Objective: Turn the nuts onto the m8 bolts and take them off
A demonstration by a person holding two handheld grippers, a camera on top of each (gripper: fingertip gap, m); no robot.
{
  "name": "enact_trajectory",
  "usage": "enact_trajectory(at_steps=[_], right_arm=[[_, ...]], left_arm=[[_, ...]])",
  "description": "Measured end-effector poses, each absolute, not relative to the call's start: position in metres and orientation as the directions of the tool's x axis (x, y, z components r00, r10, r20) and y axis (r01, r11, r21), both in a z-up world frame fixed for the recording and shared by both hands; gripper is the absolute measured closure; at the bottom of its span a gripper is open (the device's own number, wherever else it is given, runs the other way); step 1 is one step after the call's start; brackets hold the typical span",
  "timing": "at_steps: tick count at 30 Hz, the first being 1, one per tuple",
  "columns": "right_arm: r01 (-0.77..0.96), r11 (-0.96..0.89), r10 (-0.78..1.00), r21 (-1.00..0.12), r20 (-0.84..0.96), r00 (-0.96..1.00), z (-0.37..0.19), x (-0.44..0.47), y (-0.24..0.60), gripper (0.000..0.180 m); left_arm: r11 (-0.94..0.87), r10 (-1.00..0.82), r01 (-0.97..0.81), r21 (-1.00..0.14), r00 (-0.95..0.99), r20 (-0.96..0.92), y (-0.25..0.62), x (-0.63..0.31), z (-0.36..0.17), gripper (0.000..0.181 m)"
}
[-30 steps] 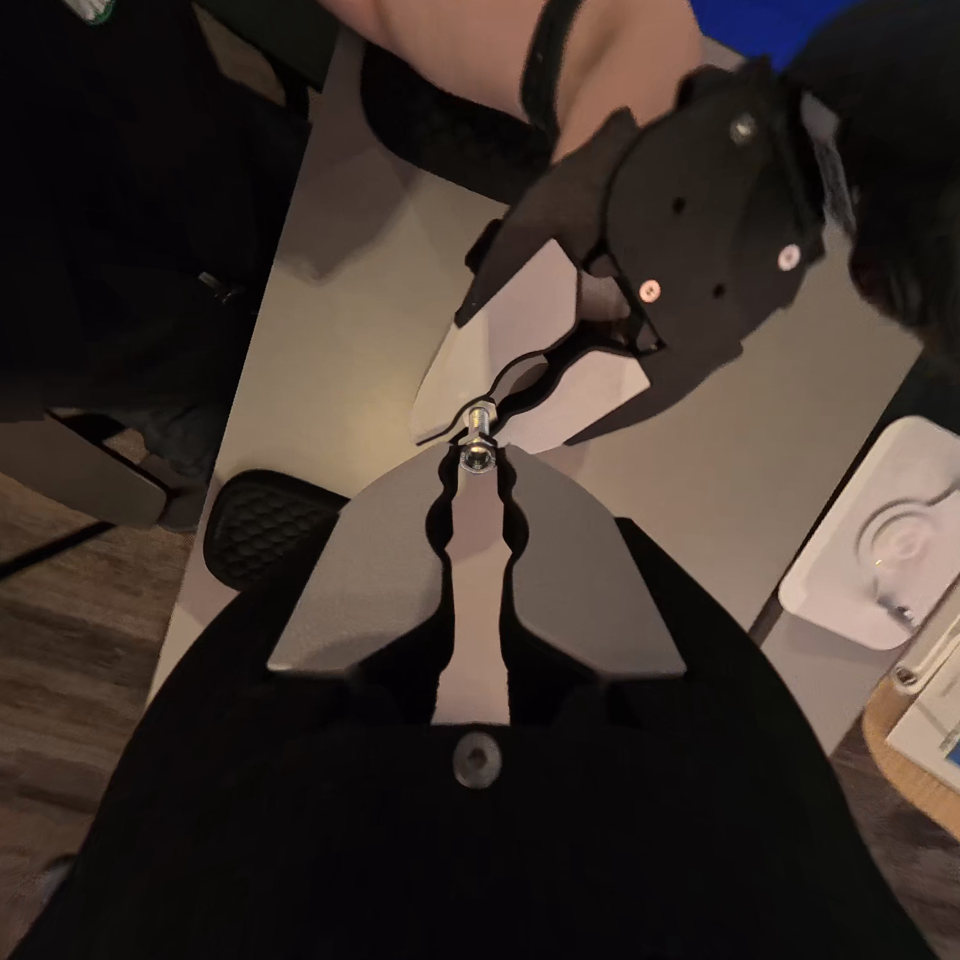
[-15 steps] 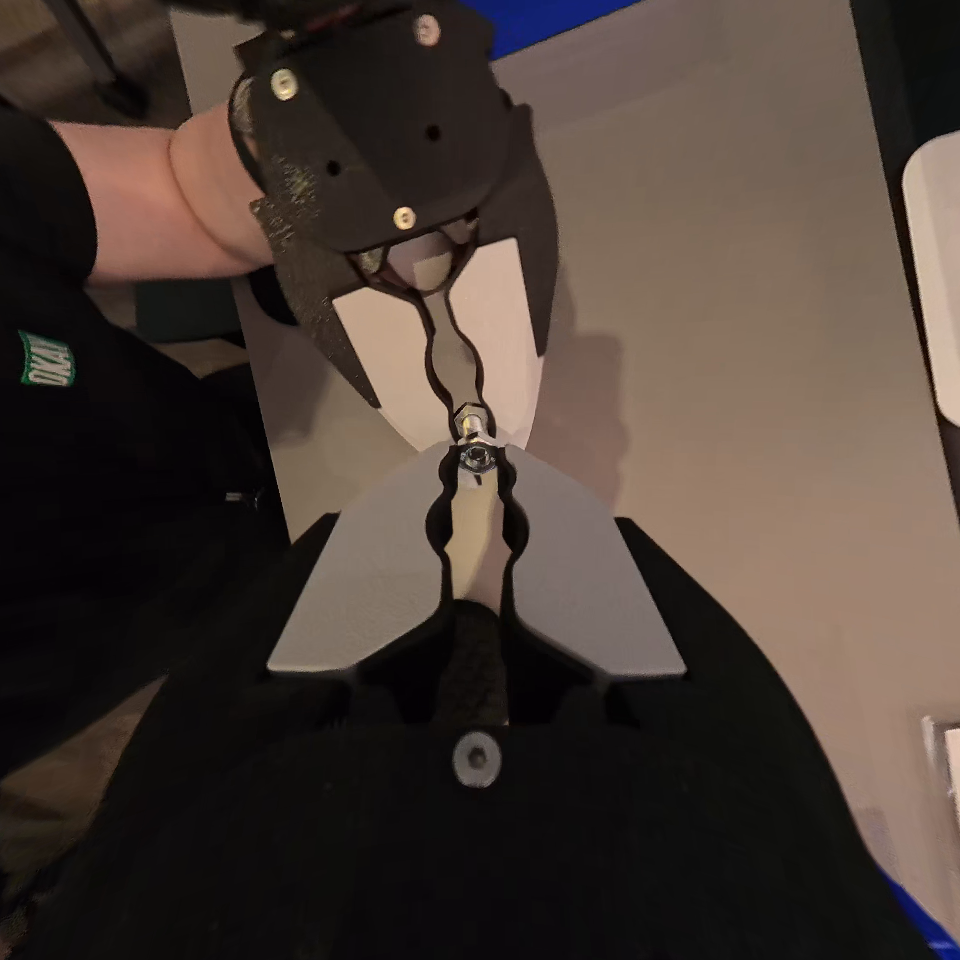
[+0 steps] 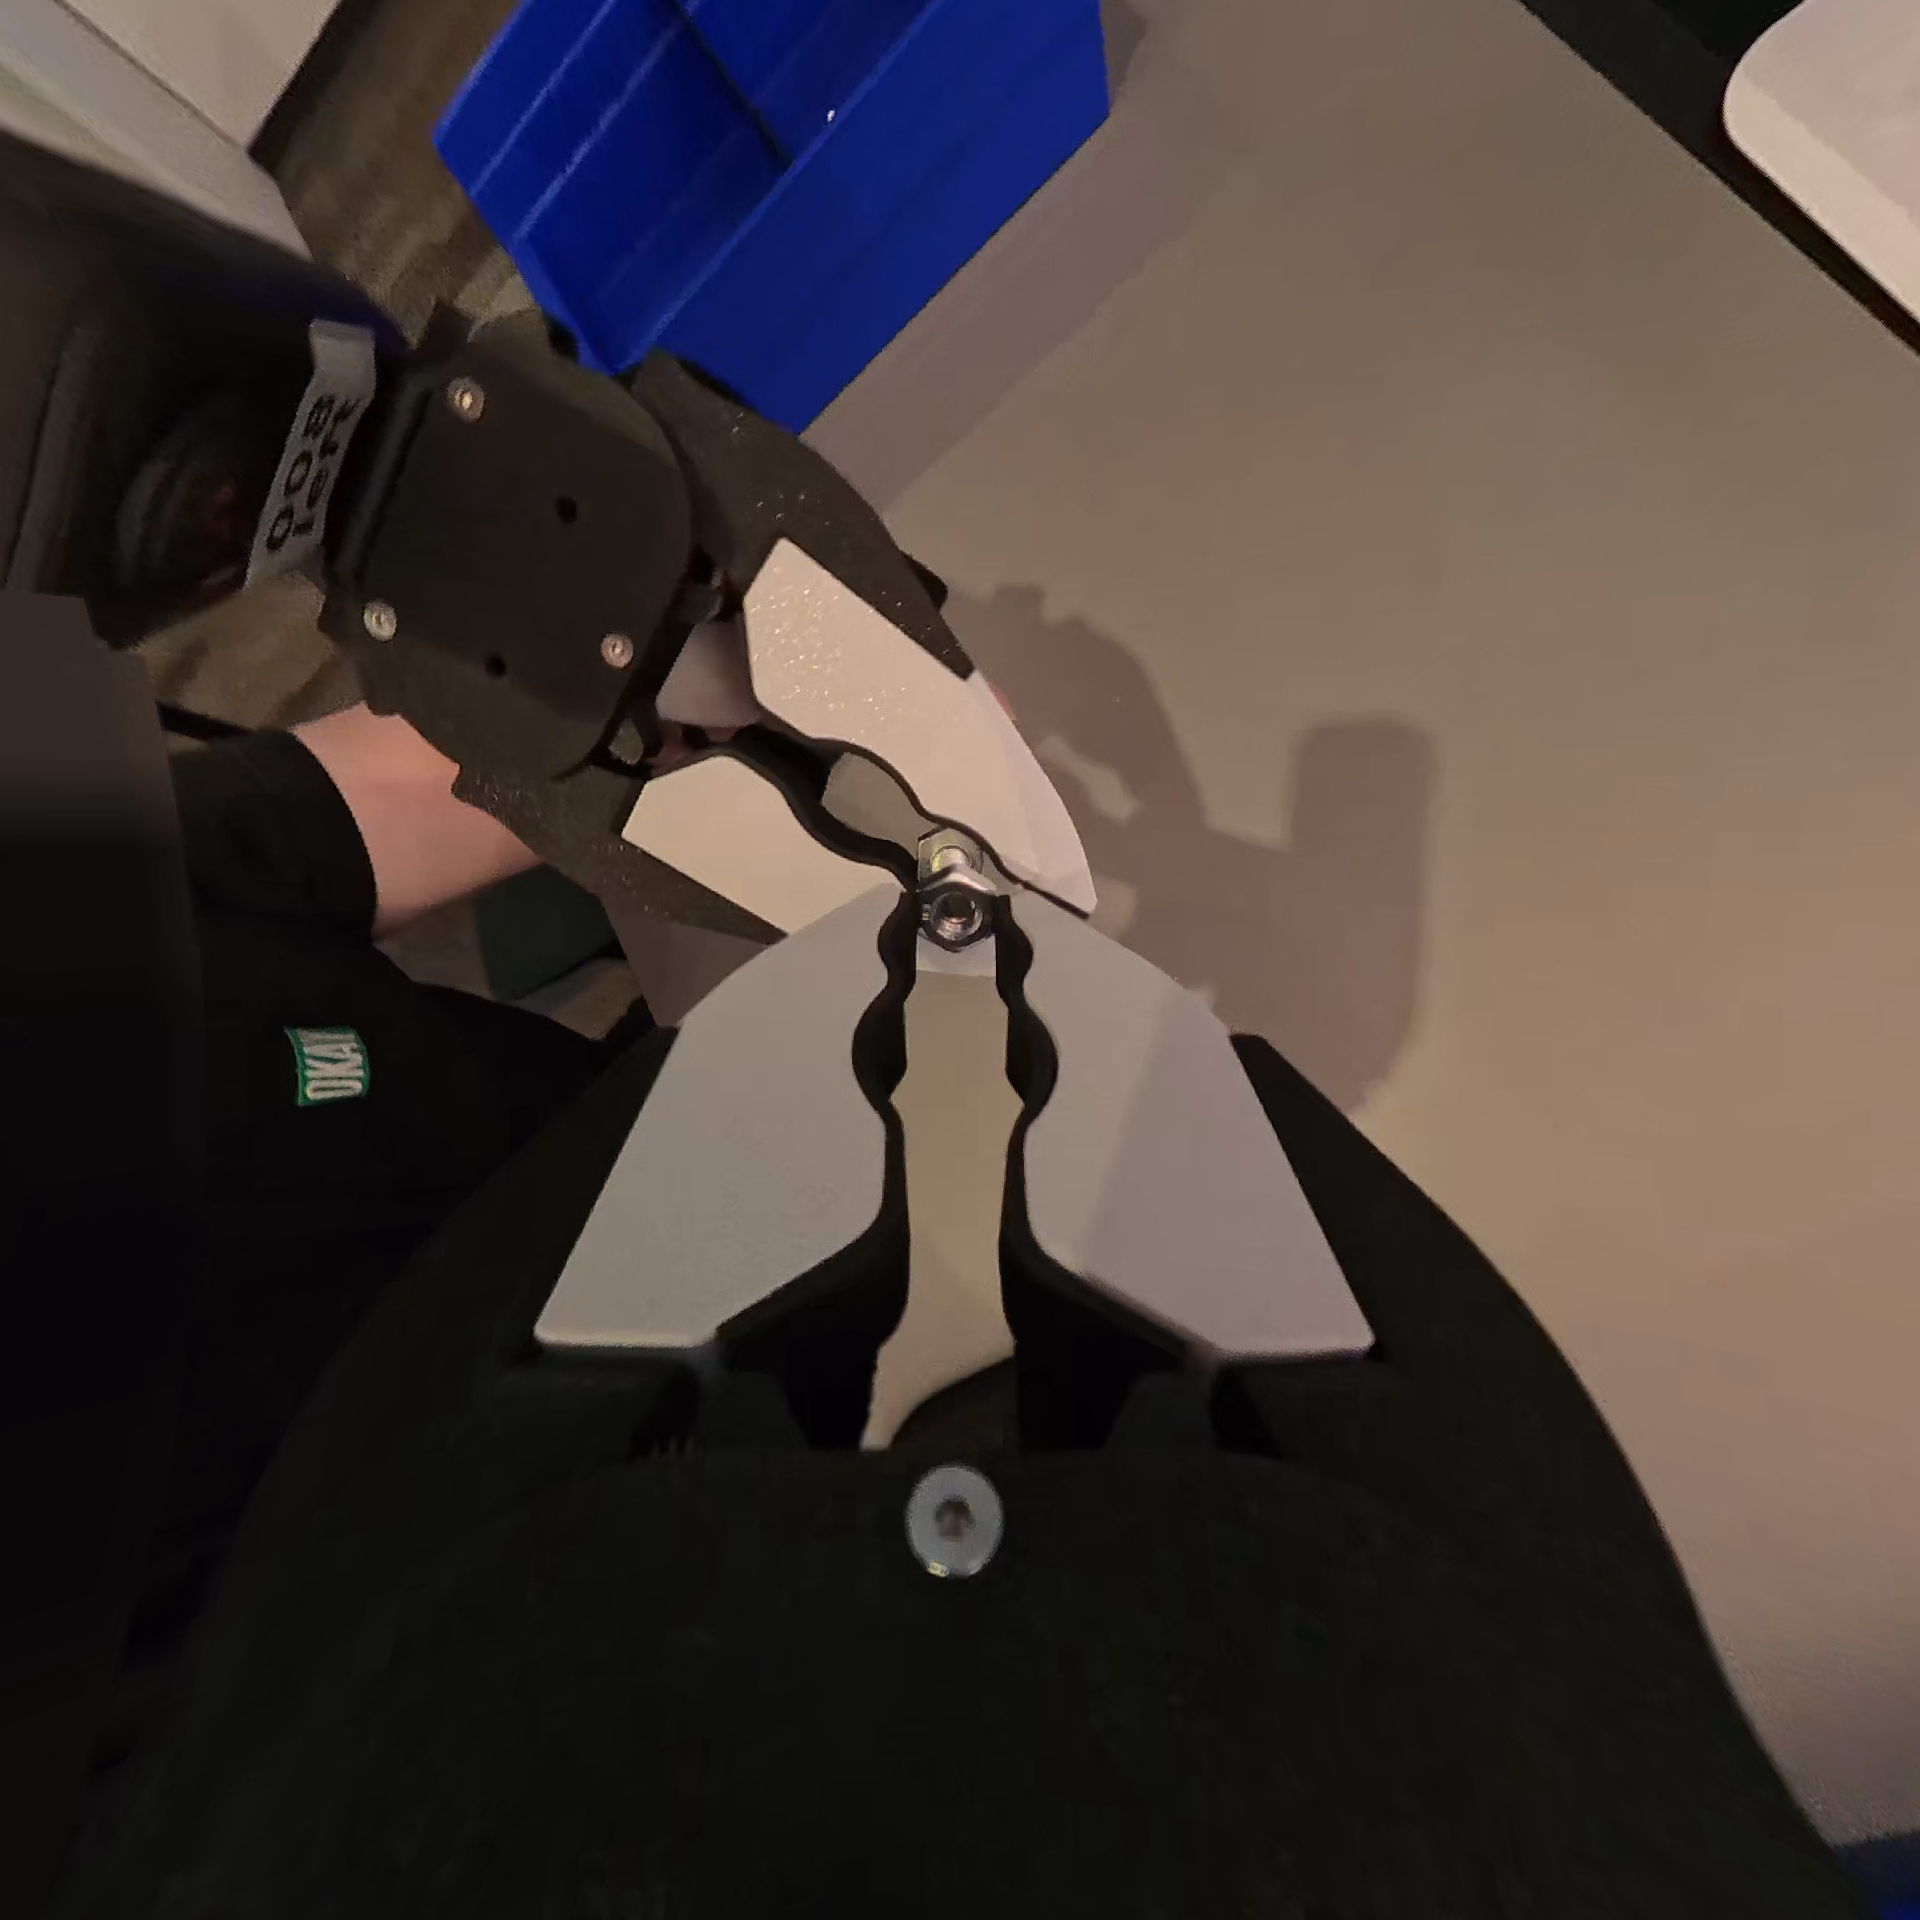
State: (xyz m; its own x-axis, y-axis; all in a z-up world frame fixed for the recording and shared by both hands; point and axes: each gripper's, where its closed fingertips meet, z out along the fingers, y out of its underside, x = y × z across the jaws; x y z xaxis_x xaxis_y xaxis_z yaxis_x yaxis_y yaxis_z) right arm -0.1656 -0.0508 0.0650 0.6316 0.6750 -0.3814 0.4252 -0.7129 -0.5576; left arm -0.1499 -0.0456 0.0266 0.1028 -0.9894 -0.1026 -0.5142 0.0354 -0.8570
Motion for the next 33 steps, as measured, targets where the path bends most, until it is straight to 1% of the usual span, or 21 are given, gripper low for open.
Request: enact_trajectory(at_steps=[5,13,19,24,25,27,29,31,33], right_arm=[[0.345,-0.756,0.620,-0.557,-0.438,0.651,0.064,-0.166,-0.046,0.166],[0.415,-0.709,0.673,-0.570,-0.370,0.641,0.065,-0.166,-0.045,0.166],[0.437,-0.683,0.699,-0.586,-0.350,0.623,0.068,-0.171,-0.046,0.165],[0.465,-0.644,0.730,-0.607,-0.306,0.612,0.071,-0.174,-0.044,0.157],[0.475,-0.628,0.742,-0.616,-0.289,0.605,0.073,-0.175,-0.044,0.152],[0.501,-0.564,0.790,-0.656,-0.254,0.558,0.079,-0.179,-0.045,0.146],[0.540,-0.455,0.850,-0.709,-0.164,0.501,0.089,-0.180,-0.046,0.137],[0.598,-0.274,0.917,-0.753,-0.017,0.399,0.101,-0.179,-0.049,0.137],[0.623,-0.102,0.941,-0.775,0.127,0.312,0.112,-0.177,-0.053,0.140]], left_arm=[[0.030,-0.984,-0.522,-0.852,0.136,-0.118,-0.040,-0.150,0.025,0.171],[0.026,-0.986,-0.512,-0.858,0.129,-0.107,-0.042,-0.151,0.027,0.171],[0.010,-0.991,-0.484,-0.875,0.114,-0.075,-0.045,-0.153,0.034,0.171],[-0.001,-0.993,-0.459,-0.889,0.102,-0.051,-0.047,-0.155,0.041,0.171],[-0.005,-0.994,-0.452,-0.892,0.096,-0.043,-0.048,-0.156,0.042,0.171],[-0.011,-0.996,-0.439,-0.898,0.088,-0.030,-0.049,-0.158,0.046,0.171],[-0.011,-0.997,-0.425,-0.905,0.076,-0.023,-0.051,-0.160,0.050,0.171],[-0.010,-0.999,-0.404,-0.915,0.045,-0.009,-0.055,-0.162,0.055,0.171],[-0.009,-1.000,-0.375,-0.927,-0.005,0.012,-0.063,-0.163,0.062,0.171]])
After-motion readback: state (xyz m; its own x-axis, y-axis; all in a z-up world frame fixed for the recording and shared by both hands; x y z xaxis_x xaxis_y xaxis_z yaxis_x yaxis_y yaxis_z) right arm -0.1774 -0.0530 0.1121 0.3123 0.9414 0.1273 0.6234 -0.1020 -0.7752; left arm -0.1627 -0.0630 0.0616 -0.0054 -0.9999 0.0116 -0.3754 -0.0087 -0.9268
